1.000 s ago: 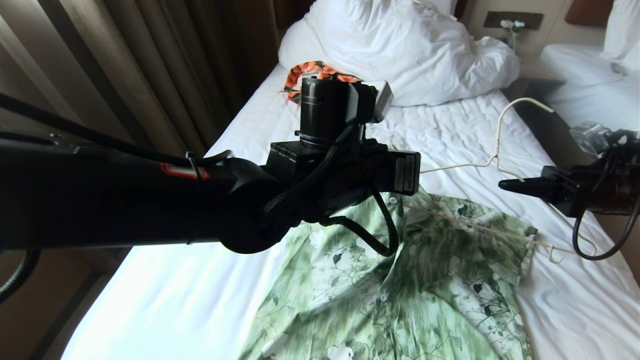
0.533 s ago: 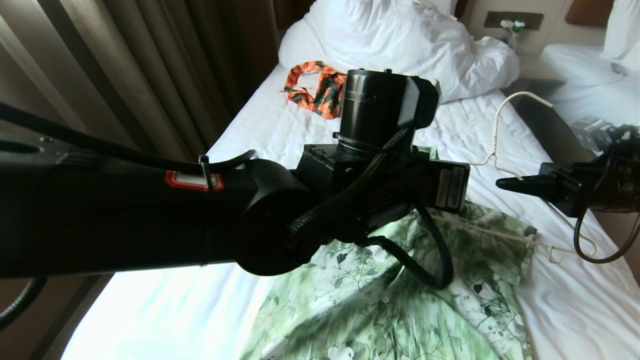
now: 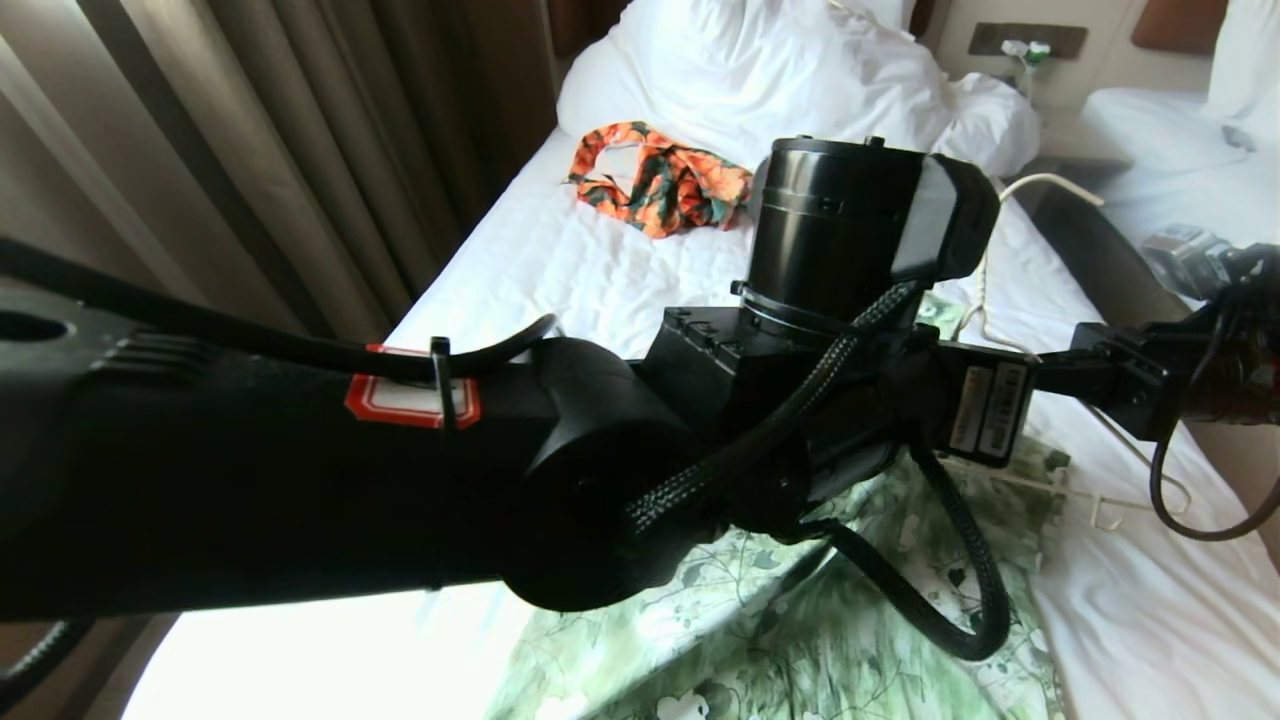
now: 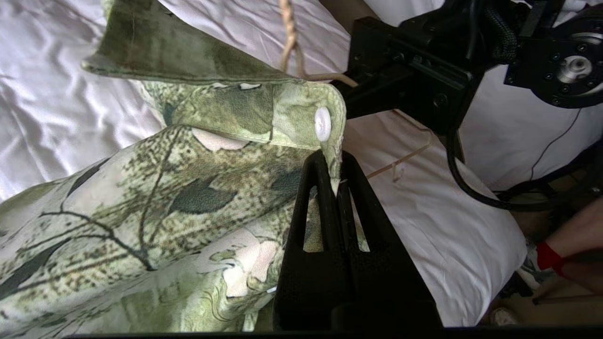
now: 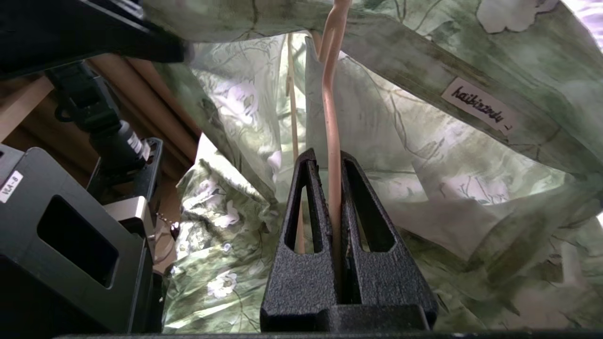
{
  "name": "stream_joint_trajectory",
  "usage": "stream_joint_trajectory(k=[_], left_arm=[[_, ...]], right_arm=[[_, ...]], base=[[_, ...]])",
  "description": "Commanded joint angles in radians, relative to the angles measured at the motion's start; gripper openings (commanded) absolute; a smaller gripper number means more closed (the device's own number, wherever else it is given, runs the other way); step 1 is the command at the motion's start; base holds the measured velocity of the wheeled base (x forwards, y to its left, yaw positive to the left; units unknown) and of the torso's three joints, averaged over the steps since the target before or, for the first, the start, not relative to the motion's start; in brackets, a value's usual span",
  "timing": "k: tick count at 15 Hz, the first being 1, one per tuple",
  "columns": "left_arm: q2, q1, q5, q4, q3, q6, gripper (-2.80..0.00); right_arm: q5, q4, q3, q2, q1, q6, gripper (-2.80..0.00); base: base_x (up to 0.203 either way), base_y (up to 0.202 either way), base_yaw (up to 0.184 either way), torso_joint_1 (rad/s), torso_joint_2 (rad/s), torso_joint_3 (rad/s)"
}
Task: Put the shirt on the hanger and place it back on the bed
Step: Hook one side of the shirt onto the hanger
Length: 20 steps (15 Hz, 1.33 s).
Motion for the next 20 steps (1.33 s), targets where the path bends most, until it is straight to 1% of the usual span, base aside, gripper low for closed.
stream_joint_trajectory(k=[1,3,7,10,13,16,20], left_arm=[[0.026,-0.018,0.0,0.015,-0.034,-0.001,-2.8],[0.042,-0.039,0.0,0.022,-0.059,-0.002,-2.8],[0.063,-0.104,0.0,0.022,-0.058,-0.007,-2.8],[0.08,-0.14,0.001,0.021,-0.063,-0.007,-2.8],[0.098,-0.138,0.003,0.022,-0.088,-0.004,-2.8],[0.099,-0.135,0.003,0.021,-0.086,-0.003,-2.8],[0.078,-0.135,0.006,0.016,-0.041,-0.007,-2.8]], right_arm=[[0.008,-0.003,0.009,-0.01,0.02,-0.002,-2.8],[0.01,-0.003,0.009,-0.016,0.04,-0.002,-2.8],[0.01,-0.003,0.005,-0.017,0.062,-0.002,-2.8],[0.01,-0.003,0.002,-0.024,0.07,-0.002,-2.8],[0.015,-0.003,0.01,-0.034,0.074,-0.002,-2.8],[0.015,-0.003,0.01,-0.039,0.076,-0.002,-2.8],[0.015,-0.005,0.01,-0.031,0.077,-0.004,-2.8]], base=[[0.0,0.0,0.0,0.0,0.0,0.0],[0.0,0.0,0.0,0.0,0.0,0.0],[0.0,0.0,0.0,0.0,0.0,0.0],[0.0,0.0,0.0,0.0,0.0,0.0],[0.0,0.0,0.0,0.0,0.0,0.0],[0.0,0.0,0.0,0.0,0.0,0.0],[0.0,0.0,0.0,0.0,0.0,0.0]])
